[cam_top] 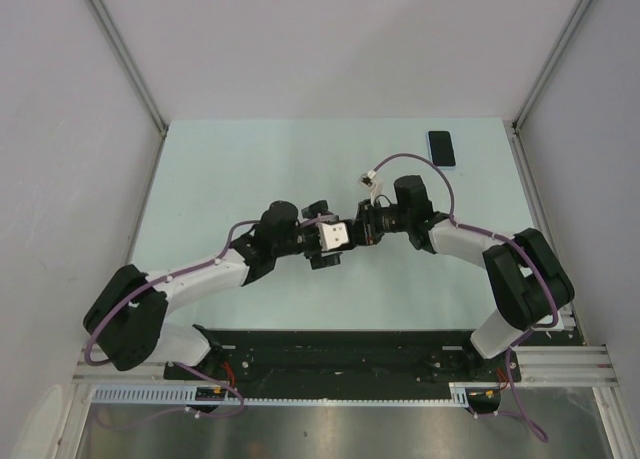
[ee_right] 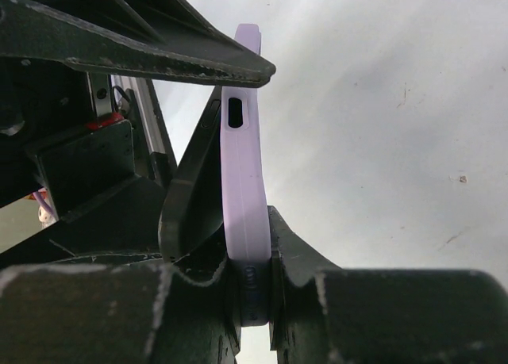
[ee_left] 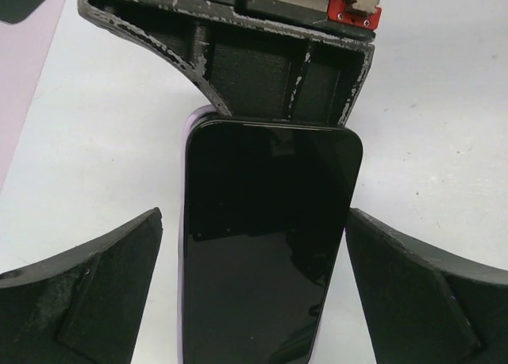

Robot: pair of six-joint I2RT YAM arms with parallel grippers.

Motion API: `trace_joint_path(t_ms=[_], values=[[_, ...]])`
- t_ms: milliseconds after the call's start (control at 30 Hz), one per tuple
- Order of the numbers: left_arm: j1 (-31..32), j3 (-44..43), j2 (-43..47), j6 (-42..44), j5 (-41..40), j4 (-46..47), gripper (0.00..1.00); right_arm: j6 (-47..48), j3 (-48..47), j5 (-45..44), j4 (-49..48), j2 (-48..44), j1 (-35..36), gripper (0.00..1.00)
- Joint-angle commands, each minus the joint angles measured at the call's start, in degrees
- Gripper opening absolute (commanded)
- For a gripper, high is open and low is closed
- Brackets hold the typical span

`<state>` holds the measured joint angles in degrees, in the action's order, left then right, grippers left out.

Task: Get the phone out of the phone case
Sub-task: Remove the phone case from the phone.

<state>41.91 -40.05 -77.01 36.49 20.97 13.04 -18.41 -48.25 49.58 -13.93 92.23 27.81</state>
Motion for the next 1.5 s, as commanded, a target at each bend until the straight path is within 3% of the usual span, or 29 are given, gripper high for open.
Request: trace_joint_path(t_ms=[0, 400, 500, 667, 767, 1467], values=[[1.0, -2.7, -0.9, -0.2, -2.0, 2.9, 1.00, -1.4, -2.9, 2.2, -3.6, -3.3, 0.2, 0.00], [2.2, -2.5, -1.9, -0.5, -2.9, 3.2, 0.99, -3.3, -2.9, 2.7, -4.4, -3.5, 0.0, 0.00], [2.5, -2.5, -2.1, -0.5, -2.8, 3.2, 0.92, -3.6, -2.9, 2.9, -4.6, -3.5, -0.1, 0.00], [2.8, -2.6, -2.5, -0.5, -2.5, 3.2, 0.62, -3.8, -2.9, 2.7, -4.7, -3.4, -0.4, 0.00], [2.9, -2.7, -2.6, -0.7, -2.4, 3.2, 0.56, -3.6, -2.8, 2.5, -4.6, -3.2, -0.7, 0.00], [-0.6, -1.7, 2.2, -10.4, 6.7, 5.9, 0.47, -2.8, -2.7, 3.9, -5.8, 1.0, -6.4, 0.00]])
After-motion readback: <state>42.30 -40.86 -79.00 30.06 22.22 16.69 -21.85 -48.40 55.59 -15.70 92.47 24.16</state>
